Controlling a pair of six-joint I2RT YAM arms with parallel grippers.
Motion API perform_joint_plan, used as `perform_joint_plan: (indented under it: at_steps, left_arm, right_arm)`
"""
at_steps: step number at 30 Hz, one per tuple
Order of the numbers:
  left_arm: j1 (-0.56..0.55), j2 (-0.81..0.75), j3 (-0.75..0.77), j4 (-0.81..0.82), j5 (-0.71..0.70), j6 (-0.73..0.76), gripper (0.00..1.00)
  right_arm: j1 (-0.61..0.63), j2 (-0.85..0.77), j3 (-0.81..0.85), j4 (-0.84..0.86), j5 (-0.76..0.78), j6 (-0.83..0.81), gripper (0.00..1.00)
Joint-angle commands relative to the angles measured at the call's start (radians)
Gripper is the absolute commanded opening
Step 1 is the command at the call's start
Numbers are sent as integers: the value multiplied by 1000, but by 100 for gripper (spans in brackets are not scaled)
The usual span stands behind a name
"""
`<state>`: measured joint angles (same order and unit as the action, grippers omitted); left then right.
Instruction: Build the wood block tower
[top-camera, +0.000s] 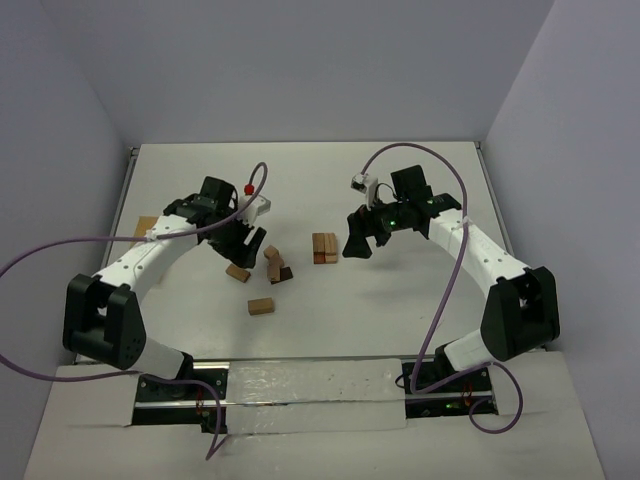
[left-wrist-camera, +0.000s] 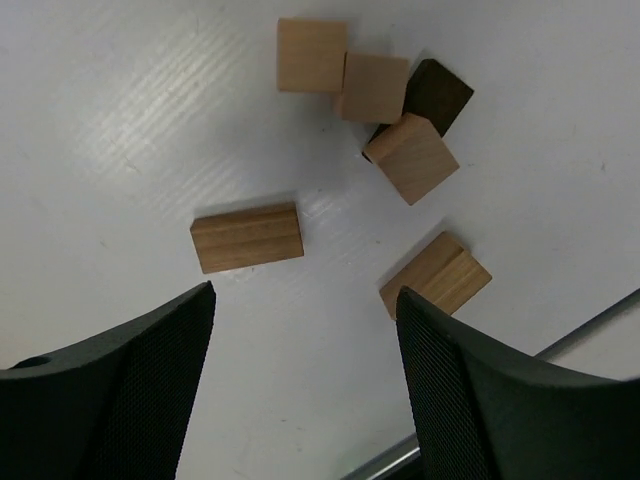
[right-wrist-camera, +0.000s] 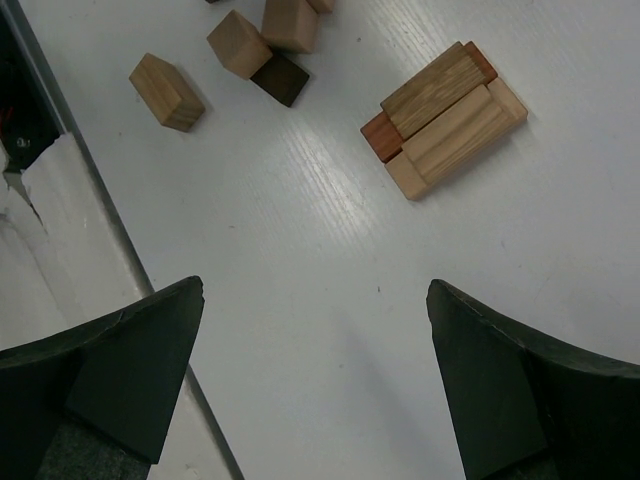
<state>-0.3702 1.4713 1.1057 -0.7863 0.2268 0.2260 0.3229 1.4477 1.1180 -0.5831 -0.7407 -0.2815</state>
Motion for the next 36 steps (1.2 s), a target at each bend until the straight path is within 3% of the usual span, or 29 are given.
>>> perform_joint_plan:
  at_steps: [1, 7, 17, 36]
  left_arm:
    - [0, 8, -12, 78, -87, -204, 80]
    - [-3, 26, -57, 138, -162, -263, 84]
    - [-4, 98, -85, 206, -165, -237, 85]
    - [-3, 165, -143, 262, -158, -159, 80]
  right_arm:
    - [5, -46, -14, 40, 24, 12, 100]
    - [5, -41, -24, 46, 20, 12, 100]
    - [5, -46, -35, 51, 18, 7, 100]
    - [5, -33, -47, 55, 10, -3, 100]
